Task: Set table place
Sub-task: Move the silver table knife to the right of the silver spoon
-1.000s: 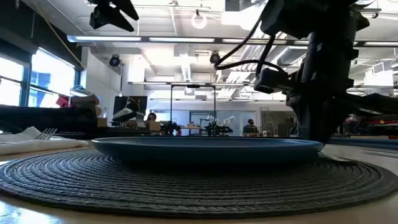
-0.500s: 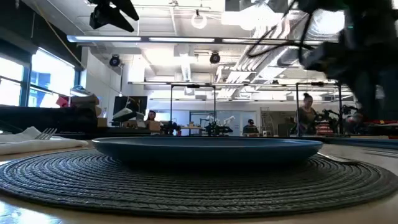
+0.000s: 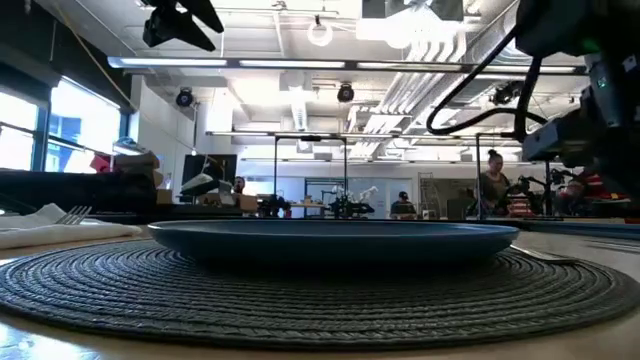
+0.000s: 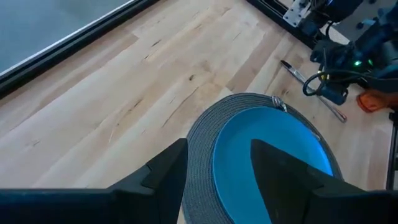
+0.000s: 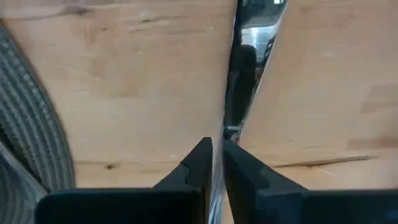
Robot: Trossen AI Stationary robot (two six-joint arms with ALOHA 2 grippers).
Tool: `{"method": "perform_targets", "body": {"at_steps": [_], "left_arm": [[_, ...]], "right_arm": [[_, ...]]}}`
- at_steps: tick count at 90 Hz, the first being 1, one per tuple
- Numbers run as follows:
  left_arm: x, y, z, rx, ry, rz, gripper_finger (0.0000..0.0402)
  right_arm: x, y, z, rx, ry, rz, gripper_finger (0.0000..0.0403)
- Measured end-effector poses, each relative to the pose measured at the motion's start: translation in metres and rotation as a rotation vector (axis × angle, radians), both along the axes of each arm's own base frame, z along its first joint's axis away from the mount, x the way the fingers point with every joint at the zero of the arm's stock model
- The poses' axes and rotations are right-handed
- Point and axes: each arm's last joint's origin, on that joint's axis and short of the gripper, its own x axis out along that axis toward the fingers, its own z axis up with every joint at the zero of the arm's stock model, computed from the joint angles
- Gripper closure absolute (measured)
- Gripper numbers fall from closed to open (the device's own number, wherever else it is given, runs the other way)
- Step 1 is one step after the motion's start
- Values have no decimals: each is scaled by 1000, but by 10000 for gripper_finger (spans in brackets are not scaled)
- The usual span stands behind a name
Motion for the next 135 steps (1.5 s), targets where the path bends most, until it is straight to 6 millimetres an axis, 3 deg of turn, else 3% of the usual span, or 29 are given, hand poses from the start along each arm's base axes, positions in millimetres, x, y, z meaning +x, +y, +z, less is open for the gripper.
{"method": "perform_targets", "body": {"at_steps": [27, 66, 86, 110, 135], "left_arm": [[0, 0, 0, -6, -1, -7, 241], [0, 0, 0, -12, -1, -13, 241], [0, -1, 0, -13, -2, -12, 241], [0, 0, 0, -10, -2, -10, 241], [0, -1, 0, -12, -2, -13, 241]], "right_arm": [[5, 2, -12, 1, 44, -2, 400], [22, -2, -14, -27, -127, -16, 401], [18, 1, 8, -111, -109, -21, 401], [8, 9, 0, -49, -30, -49, 401], [14, 8, -8, -24, -48, -61, 401]]}}
